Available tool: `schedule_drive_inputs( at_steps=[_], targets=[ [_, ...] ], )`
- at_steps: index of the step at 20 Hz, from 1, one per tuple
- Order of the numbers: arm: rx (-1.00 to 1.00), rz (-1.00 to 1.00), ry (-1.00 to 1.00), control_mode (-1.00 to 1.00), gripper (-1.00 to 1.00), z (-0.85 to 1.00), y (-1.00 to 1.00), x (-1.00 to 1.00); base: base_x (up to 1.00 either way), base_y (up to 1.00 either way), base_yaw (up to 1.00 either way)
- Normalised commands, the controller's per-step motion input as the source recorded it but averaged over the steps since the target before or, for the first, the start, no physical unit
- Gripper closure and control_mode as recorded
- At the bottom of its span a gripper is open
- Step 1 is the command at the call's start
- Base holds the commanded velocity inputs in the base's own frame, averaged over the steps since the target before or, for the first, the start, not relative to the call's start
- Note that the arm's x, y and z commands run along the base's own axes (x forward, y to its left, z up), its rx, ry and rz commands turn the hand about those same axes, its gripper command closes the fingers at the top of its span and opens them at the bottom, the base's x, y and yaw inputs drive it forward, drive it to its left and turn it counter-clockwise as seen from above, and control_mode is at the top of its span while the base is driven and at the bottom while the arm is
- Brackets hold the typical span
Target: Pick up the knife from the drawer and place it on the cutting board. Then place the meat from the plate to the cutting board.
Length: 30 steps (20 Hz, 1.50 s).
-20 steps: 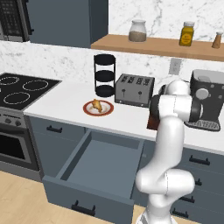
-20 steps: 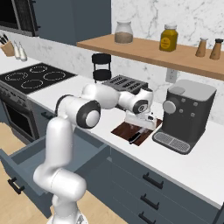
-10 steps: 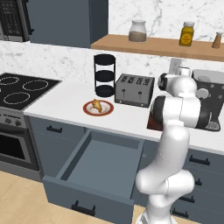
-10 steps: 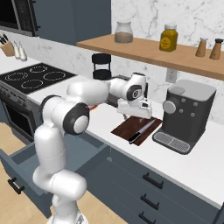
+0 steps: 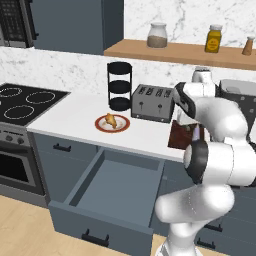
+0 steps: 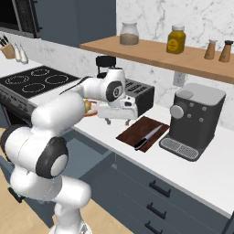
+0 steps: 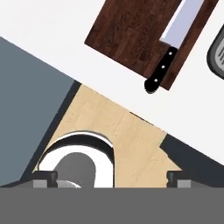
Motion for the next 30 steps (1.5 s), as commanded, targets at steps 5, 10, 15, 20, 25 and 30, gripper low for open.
schedule_drive_inputs(
  at_steps=[5, 10, 15, 20, 25, 30],
  targets=[
    [0.00, 0.12, 0.00, -1.00, -1.00, 0.31, 1.00, -1.00, 0.00, 0.00, 0.00],
    [0.00, 0.20, -0.03, -1.00, -1.00, 0.21, 0.88, -1.00, 0.00, 0.00, 0.00],
    [0.08, 0.06, -0.18, -1.00, -1.00, 0.00, 0.15, -1.00, 0.00, 0.00, 0.00],
    [0.11, -0.06, -0.07, -1.00, -1.00, 0.00, 0.00, -0.62, 0.00, 0.00, 0.00],
    [0.00, -0.02, -0.01, -1.00, -1.00, 0.00, 0.00, -0.10, 0.00, 0.00, 0.00],
    [0.00, 0.00, 0.00, -1.00, -1.00, 0.00, 0.00, 0.00, 0.00, 0.00, 0.00]
  ],
)
